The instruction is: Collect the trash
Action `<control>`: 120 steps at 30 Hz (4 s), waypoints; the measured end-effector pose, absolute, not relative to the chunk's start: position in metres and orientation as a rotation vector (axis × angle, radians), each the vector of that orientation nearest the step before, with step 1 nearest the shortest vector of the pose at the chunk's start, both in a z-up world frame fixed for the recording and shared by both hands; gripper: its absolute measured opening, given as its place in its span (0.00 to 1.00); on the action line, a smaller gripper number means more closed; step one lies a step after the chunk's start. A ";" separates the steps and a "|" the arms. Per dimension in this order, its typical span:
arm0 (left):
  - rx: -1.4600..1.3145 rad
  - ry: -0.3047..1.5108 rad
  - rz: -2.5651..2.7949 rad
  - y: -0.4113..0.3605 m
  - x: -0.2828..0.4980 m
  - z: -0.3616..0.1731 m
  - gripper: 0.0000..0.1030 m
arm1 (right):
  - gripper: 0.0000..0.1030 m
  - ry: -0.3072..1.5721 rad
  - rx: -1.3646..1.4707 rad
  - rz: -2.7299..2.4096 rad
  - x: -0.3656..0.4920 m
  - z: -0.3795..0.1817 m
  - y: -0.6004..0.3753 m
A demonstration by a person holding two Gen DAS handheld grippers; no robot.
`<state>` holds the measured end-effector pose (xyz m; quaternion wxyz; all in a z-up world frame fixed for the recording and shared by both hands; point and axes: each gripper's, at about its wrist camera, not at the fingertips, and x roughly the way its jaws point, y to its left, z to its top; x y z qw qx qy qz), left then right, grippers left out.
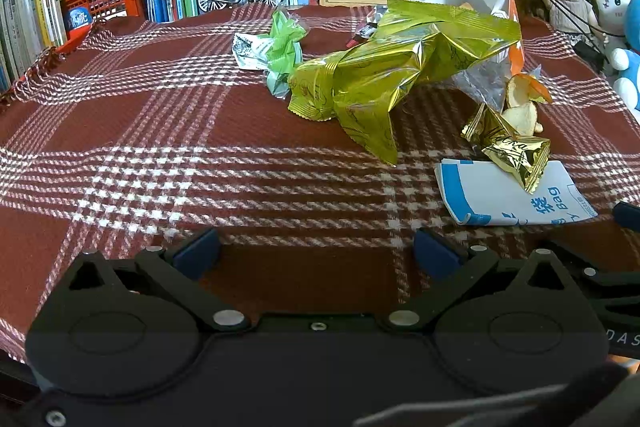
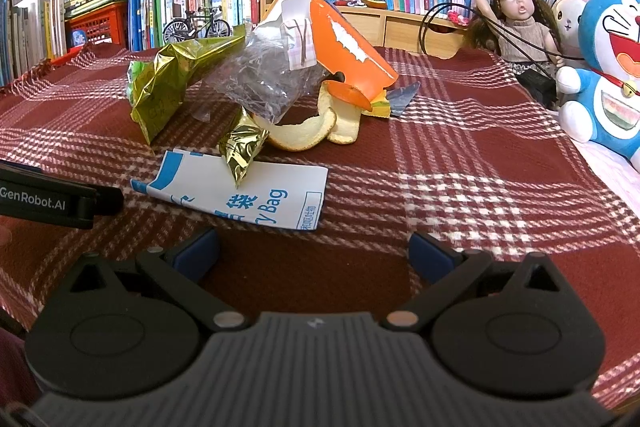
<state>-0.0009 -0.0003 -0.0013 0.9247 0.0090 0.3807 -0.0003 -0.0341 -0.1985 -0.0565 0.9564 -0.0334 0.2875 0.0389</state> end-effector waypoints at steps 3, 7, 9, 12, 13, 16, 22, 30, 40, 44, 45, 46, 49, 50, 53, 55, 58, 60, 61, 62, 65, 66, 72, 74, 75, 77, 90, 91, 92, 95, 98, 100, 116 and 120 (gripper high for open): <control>0.018 0.782 -0.001 0.000 -0.001 -0.001 1.00 | 1.00 0.584 -0.068 0.079 -0.034 -0.057 -0.199; 0.018 0.782 0.000 0.000 -0.001 -0.001 1.00 | 1.00 0.584 -0.068 0.080 -0.034 -0.057 -0.199; 0.019 0.781 0.000 -0.001 -0.001 -0.001 1.00 | 1.00 0.583 -0.068 0.080 -0.035 -0.058 -0.199; 0.019 0.779 -0.001 -0.001 -0.002 0.000 1.00 | 1.00 0.580 -0.068 0.080 -0.035 -0.057 -0.199; 0.020 0.778 -0.001 -0.001 -0.002 0.000 1.00 | 1.00 0.578 -0.067 0.080 -0.035 -0.058 -0.199; 0.020 0.777 -0.002 -0.001 -0.002 0.000 1.00 | 1.00 0.577 -0.067 0.081 -0.035 -0.058 -0.199; 0.020 0.778 -0.001 -0.001 -0.002 0.000 1.00 | 1.00 0.576 -0.067 0.081 -0.035 -0.058 -0.199; 0.020 0.778 -0.001 -0.001 -0.002 0.000 1.00 | 1.00 0.563 -0.068 0.080 -0.037 -0.059 -0.199; 0.027 0.764 -0.016 0.000 -0.004 -0.001 1.00 | 1.00 0.544 -0.066 0.084 -0.039 -0.060 -0.199; 0.036 0.743 -0.040 0.002 -0.006 -0.002 1.00 | 1.00 0.535 -0.065 0.097 -0.041 -0.060 -0.201; 0.037 0.737 -0.045 0.003 -0.007 -0.003 1.00 | 1.00 0.535 -0.062 0.099 -0.041 -0.059 -0.201; 0.036 0.735 -0.050 0.004 -0.007 -0.003 1.00 | 1.00 0.536 -0.060 0.100 -0.041 -0.059 -0.202; 0.037 0.741 -0.060 0.007 -0.007 0.001 1.00 | 1.00 0.528 -0.049 0.127 -0.043 -0.057 -0.202; 0.044 0.742 -0.068 0.008 -0.007 0.003 1.00 | 1.00 0.524 -0.047 0.145 -0.044 -0.056 -0.201; 0.046 0.717 -0.103 0.013 -0.009 0.013 1.00 | 1.00 0.508 -0.070 0.198 -0.045 -0.053 -0.197; 0.029 0.687 -0.117 0.017 -0.009 0.021 1.00 | 1.00 0.501 -0.101 0.210 -0.042 -0.052 -0.192; -0.011 0.644 -0.146 0.021 -0.005 0.035 1.00 | 1.00 0.494 -0.138 0.226 -0.036 -0.048 -0.184; -0.034 0.610 -0.168 0.022 0.001 0.043 1.00 | 1.00 0.491 -0.155 0.242 -0.032 -0.047 -0.179; -0.041 0.598 -0.174 0.021 0.005 0.046 1.00 | 1.00 0.491 -0.163 0.251 -0.030 -0.046 -0.177; -0.044 0.594 -0.176 0.019 0.010 0.048 1.00 | 1.00 0.494 -0.172 0.266 -0.027 -0.046 -0.175; -0.050 0.597 -0.179 0.010 0.029 0.048 1.00 | 1.00 0.513 -0.181 0.304 -0.019 -0.046 -0.169; -0.052 0.600 -0.174 0.006 0.037 0.047 1.00 | 1.00 0.520 -0.189 0.309 -0.017 -0.047 -0.167; -0.058 0.534 -0.087 -0.007 0.069 0.032 1.00 | 0.96 0.545 -0.219 0.359 -0.008 -0.052 -0.162; -0.056 0.531 -0.096 -0.010 0.075 0.028 1.00 | 0.90 0.534 -0.236 0.374 -0.010 -0.052 -0.160; -0.063 0.548 -0.096 -0.011 0.080 0.026 1.00 | 0.84 0.528 -0.239 0.385 -0.011 -0.052 -0.159; -0.080 0.580 -0.089 -0.010 0.087 0.022 0.98 | 0.75 0.522 -0.237 0.394 -0.013 -0.050 -0.159; -0.118 0.598 -0.160 -0.009 0.074 0.024 0.22 | 0.20 0.463 -0.181 0.324 -0.020 -0.036 -0.166; -0.108 0.586 -0.153 -0.009 0.071 0.026 0.21 | 0.18 0.460 -0.169 0.323 -0.021 -0.034 -0.168; -0.105 0.577 -0.148 -0.009 0.067 0.027 0.18 | 0.18 0.457 -0.158 0.322 -0.022 -0.032 -0.169; -0.117 0.562 -0.143 -0.007 0.058 0.032 0.13 | 0.15 0.448 -0.144 0.321 -0.026 -0.028 -0.173; -0.138 0.548 -0.144 0.000 0.046 0.038 0.12 | 0.14 0.447 -0.130 0.320 -0.030 -0.026 -0.176; -0.144 0.537 -0.143 0.005 0.039 0.041 0.11 | 0.14 0.446 -0.118 0.317 -0.033 -0.025 -0.177; -0.157 0.484 -0.183 0.025 -0.040 0.061 0.09 | 0.11 0.459 -0.017 0.325 -0.058 -0.016 -0.185; -0.167 0.464 -0.201 0.030 -0.069 0.065 0.09 | 0.11 0.470 0.016 0.342 -0.069 -0.015 -0.189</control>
